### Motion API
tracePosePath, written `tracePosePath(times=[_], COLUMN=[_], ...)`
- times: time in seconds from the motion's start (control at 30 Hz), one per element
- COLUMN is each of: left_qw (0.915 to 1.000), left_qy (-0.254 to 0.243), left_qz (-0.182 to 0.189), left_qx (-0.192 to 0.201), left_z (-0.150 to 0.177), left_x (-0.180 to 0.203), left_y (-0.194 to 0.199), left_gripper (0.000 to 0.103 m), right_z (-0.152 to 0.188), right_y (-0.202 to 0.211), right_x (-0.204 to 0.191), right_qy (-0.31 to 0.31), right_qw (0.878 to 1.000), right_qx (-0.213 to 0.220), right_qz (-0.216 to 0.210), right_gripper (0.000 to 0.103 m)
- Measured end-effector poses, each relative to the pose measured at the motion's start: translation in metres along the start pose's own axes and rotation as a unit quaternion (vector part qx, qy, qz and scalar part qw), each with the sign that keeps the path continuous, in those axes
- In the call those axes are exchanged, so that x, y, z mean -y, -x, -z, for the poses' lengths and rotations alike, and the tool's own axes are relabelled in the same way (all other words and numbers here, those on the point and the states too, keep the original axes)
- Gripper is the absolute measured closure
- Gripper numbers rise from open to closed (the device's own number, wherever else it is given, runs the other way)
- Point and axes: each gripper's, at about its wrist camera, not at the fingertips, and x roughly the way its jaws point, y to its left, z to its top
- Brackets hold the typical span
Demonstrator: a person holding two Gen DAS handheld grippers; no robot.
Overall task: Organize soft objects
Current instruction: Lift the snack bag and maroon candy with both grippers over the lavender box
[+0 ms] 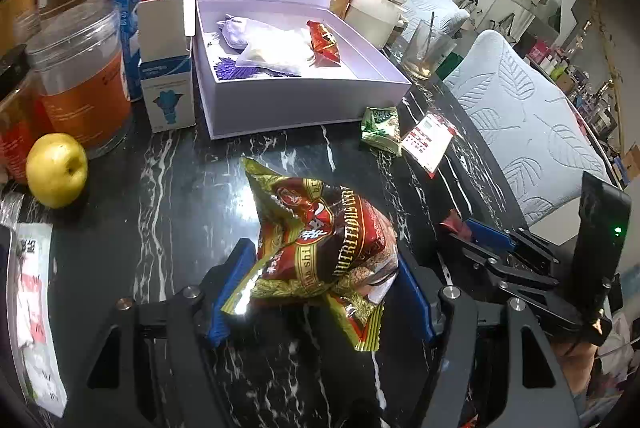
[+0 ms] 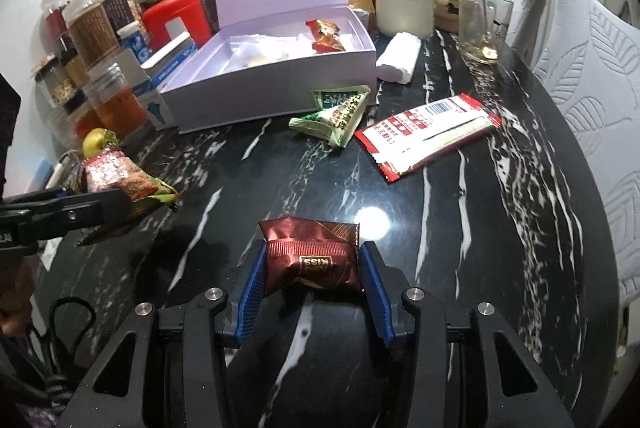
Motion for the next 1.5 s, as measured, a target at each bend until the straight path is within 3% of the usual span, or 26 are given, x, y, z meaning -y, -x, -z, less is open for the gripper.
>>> tracePosePath(times=[0.23, 0.73, 1.1, 1.5], left_qw=[0.9997, 0.9914, 0.9821, 0.9724], left_qy=[-0.016, -0.060, -0.077, -0.082], left_qz=[0.002, -0.006, -0.015, -0.026], left_qx=[0.019, 0.116, 0.171, 0.217], left_z=[0.012, 0.007, -0.032, -0.112], left_x=[0.011, 0.034, 0.043, 0.045], left_y=[0.021, 0.095, 0.125, 0.119], left_gripper=[0.035, 0.035, 0.035, 0.035], right_z=[0.015, 0.021, -0.023, -0.102], right_y=[0.033, 0.107, 0.138, 0.132], right_x=[-0.013, -0.048, -0.062, -0.047], right_qy=[-0.004, 0.020, 0.052, 0.073], right_qw=[1.000, 0.993, 0.984, 0.976], right_qx=[0.030, 0.110, 0.166, 0.204], right_qz=[-0.008, -0.024, -0.032, -0.035], right_gripper=[0.057, 0.057, 0.057, 0.057])
